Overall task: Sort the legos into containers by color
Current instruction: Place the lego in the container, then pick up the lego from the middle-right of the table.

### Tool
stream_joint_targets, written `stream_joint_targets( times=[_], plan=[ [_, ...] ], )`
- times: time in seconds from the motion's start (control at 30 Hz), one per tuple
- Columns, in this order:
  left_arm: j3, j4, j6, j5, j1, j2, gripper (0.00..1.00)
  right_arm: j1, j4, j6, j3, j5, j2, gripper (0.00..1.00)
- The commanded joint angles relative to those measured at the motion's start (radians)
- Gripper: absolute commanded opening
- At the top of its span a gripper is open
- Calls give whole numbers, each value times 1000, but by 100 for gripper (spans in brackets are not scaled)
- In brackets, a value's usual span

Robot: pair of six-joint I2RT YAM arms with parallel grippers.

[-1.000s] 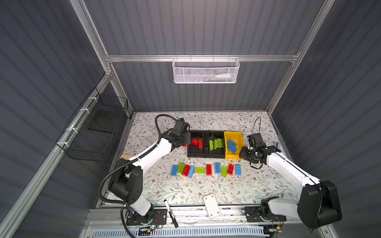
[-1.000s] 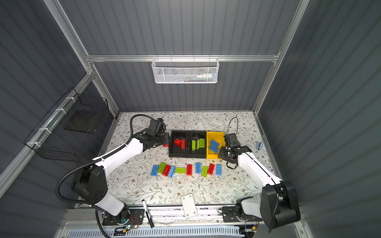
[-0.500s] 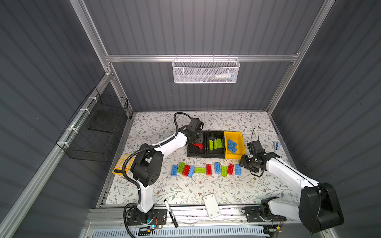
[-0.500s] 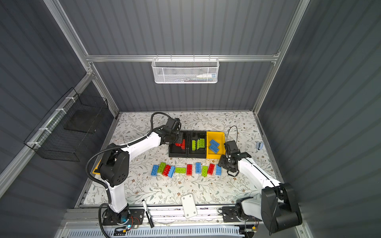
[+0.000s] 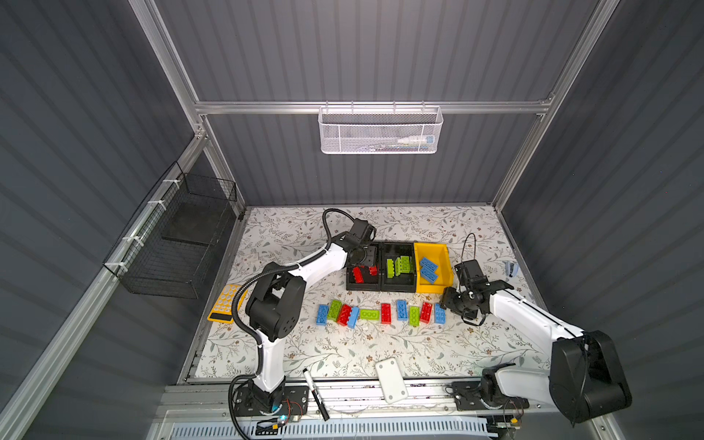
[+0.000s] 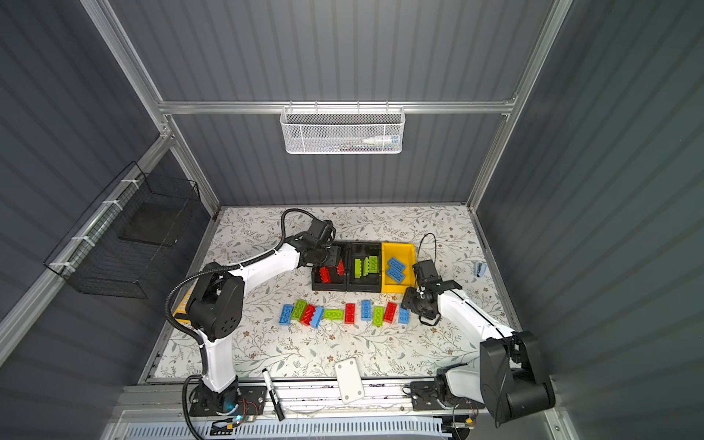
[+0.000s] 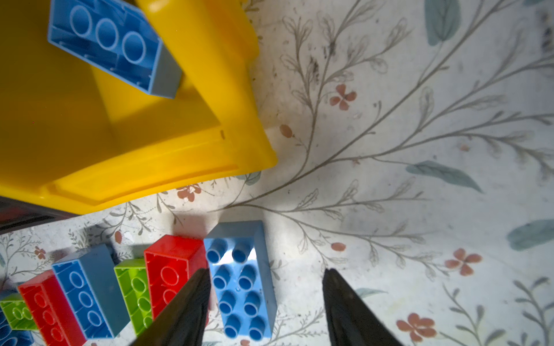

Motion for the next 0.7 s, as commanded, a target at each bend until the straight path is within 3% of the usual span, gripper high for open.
stream_joint_targets(
  times=[0.0,0.5,0.67],
  plan=[
    [30,-27,25,-39,3,-50,63,22,-10,-4,-1,4,13,63],
    [-126,46,5,-34,90,-222,67,88,28,25,9,33,106,60],
    [-177,56,-17,-26,116,-258,67,90,26,34,13,47,139,48]
  ],
)
